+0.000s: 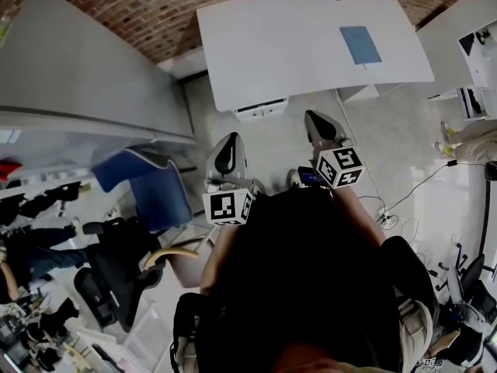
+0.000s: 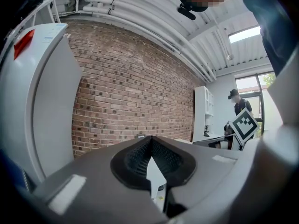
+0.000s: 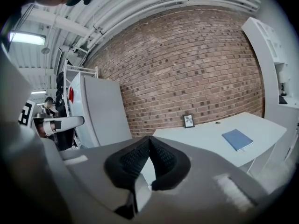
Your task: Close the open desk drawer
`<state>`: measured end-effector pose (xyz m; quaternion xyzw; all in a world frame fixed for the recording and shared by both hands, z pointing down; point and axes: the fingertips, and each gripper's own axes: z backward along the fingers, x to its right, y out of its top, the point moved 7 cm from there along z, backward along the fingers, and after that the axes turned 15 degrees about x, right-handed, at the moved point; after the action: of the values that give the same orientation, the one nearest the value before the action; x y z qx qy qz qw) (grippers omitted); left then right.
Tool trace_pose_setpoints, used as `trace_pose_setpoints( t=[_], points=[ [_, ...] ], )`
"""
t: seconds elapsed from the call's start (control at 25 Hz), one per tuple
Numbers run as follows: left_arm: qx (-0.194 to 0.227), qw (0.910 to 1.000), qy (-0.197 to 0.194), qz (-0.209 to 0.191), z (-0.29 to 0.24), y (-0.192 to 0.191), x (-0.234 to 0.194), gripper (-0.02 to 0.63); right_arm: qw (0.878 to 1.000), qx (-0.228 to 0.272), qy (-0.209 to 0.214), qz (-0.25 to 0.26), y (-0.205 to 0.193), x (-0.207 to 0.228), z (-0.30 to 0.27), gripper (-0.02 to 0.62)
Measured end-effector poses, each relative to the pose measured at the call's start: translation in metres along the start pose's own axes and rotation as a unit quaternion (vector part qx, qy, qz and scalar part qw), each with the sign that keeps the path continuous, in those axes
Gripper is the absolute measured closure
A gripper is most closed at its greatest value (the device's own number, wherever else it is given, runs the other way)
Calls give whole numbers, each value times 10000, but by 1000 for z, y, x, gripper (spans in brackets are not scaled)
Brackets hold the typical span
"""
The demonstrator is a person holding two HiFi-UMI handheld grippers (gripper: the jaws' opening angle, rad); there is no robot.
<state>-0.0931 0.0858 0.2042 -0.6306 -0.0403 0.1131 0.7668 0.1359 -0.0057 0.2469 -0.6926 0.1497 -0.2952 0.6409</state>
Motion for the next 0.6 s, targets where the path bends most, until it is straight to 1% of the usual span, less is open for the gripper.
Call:
trace_pose_setpoints(
  t=[0.6],
  points=[
    [-56, 10000, -27, -37, -2, -2, 7, 589, 9999, -28, -69, -93, -4, 6, 5, 594]
  ],
)
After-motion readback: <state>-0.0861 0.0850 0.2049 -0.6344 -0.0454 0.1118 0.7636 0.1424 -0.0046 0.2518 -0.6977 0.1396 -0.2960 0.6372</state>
